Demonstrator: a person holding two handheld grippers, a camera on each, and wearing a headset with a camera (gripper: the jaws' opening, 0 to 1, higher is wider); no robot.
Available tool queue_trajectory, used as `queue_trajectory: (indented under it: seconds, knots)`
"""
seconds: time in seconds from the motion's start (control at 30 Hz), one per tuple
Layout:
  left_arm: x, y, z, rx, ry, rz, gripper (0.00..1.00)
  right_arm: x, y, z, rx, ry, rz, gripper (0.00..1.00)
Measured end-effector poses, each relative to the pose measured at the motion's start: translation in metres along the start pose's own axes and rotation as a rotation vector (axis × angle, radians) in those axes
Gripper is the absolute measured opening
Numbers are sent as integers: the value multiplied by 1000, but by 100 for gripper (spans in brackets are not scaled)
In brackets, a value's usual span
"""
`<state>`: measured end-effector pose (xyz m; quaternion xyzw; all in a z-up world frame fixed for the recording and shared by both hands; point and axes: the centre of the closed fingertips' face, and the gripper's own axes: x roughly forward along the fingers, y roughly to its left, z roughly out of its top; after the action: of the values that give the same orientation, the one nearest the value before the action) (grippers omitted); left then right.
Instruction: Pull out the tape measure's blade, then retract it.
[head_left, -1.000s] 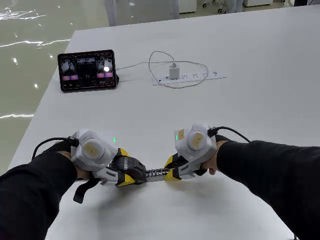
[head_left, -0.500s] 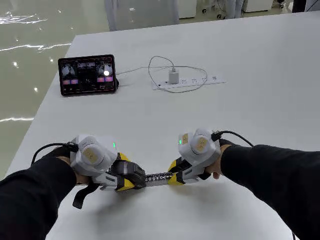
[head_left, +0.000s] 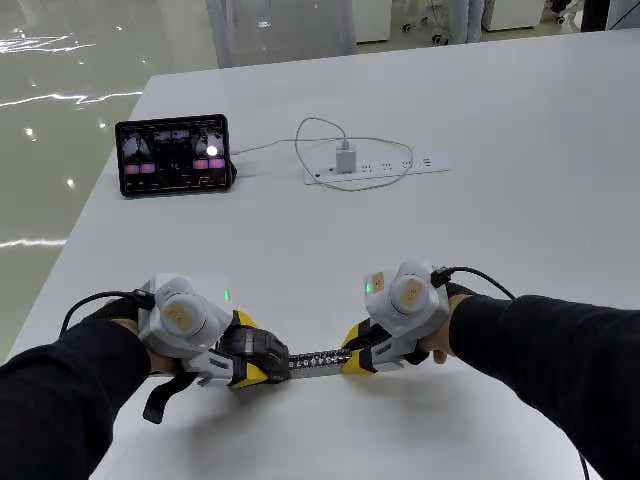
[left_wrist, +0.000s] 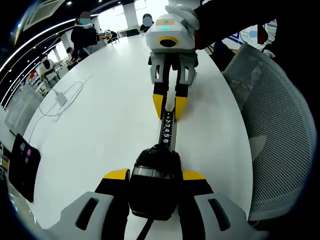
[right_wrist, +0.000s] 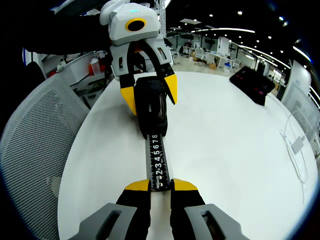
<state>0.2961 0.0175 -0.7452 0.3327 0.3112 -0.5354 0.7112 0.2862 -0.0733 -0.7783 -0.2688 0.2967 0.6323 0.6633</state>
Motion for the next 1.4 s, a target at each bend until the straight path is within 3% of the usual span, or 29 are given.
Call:
queue_trajectory:
  seconds: [1.4]
  knots:
    - [1,-2,1,6,0,-2,32,-19,-1,-21,25,3,-14,10]
